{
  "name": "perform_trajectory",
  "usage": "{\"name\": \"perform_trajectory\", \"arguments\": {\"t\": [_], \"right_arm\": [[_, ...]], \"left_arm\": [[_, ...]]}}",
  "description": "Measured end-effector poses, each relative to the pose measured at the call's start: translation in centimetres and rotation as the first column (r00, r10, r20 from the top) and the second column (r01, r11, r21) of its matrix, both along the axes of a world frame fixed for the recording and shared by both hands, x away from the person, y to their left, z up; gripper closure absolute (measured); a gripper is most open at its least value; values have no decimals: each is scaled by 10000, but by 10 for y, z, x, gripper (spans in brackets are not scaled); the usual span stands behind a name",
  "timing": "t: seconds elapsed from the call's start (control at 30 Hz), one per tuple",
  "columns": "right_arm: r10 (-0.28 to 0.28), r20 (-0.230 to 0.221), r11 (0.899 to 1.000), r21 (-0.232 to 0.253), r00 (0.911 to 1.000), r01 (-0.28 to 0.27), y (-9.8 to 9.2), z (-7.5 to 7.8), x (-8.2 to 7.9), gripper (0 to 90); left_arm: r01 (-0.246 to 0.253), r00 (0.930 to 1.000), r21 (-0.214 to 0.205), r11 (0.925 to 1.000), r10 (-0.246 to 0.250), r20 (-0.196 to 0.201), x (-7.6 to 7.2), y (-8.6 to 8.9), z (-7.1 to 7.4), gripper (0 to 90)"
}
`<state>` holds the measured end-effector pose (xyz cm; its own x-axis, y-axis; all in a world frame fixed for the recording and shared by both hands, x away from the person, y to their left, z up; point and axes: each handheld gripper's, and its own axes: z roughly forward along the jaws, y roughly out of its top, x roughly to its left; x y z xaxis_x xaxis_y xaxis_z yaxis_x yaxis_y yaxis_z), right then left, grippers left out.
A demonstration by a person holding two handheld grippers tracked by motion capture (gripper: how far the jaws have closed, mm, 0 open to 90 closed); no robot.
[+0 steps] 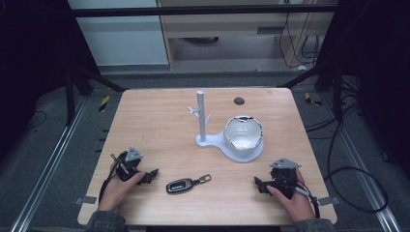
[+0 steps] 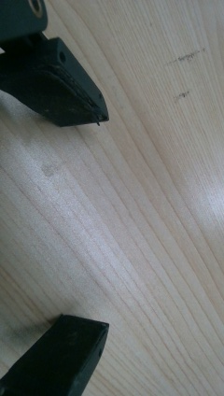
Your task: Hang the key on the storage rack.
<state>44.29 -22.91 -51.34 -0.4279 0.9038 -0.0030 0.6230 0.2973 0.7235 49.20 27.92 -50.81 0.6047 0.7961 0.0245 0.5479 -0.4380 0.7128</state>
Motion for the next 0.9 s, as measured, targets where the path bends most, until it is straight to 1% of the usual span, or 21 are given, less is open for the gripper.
{"name": "perform_trajectory", "arguments": {"t": [0.27,0.3,0.33,0.37,0.4,0.43,0.5,0.57,0.6,0.63,0.7,0.73,0.8,0.83,0.87,0.9], "right_arm": [[6,0,10000,-1,10000,-6,0,0,0,4],[13,1,10000,-3,10000,-13,0,0,0,4],[16,3,10000,-3,10000,-16,0,0,0,4],[16,3,10000,-3,10000,-16,0,0,0,4],[13,2,10000,-2,10000,-13,0,0,0,4],[11,3,10000,1,10000,-11,0,0,0,4],[9,2,10000,-6,10000,-9,0,0,0,4],[11,4,10000,-10,10000,-11,0,0,0,4],[10,3,10000,-6,10000,-10,0,0,0,4],[-4,1,10000,-13,10000,4,0,0,0,4],[10,3,10000,-6,10000,-10,0,0,0,4],[9,1,10000,-2,10000,-9,0,0,0,4],[10,2,10000,-5,10000,-10,0,0,0,4],[10,2,10000,-5,10000,-10,0,0,0,4],[10,1,10000,-8,10000,-10,0,0,0,4],[15,4,10000,-7,10000,-15,0,0,0,4]], "left_arm": [[-32,10000,-36,10000,31,-64,-3,-2,0,6],[-5,9999,-6,10000,5,-100,-3,-2,0,6],[83,9997,86,9999,-81,-235,-4,-3,2,8],[83,9997,86,9999,-81,-235,-4,-3,2,18],[129,9993,159,9998,-124,-340,-5,-3,4,18],[179,9993,98,9998,-176,-332,-7,-5,7,56],[255,9996,-149,9996,-257,-130,-10,-6,12,51],[440,9990,-347,9984,-438,60,-15,-8,21,54],[440,9990,-347,9984,-438,60,-15,-8,21,55],[753,9968,-459,9961,-740,299,-21,-10,28,54],[904,9954,-557,9943,-885,355,-25,-12,32,54],[972,9948,-520,9939,-955,343,-28,-13,32,55],[1130,9933,-256,9933,-1123,269,-33,-17,34,56],[1130,9933,-256,9933,-1123,269,-33,-17,34,57],[1304,9912,78,9914,-1305,240,-40,-23,38,59],[1304,9912,78,9914,-1305,240,-40,-23,38,60]]}}
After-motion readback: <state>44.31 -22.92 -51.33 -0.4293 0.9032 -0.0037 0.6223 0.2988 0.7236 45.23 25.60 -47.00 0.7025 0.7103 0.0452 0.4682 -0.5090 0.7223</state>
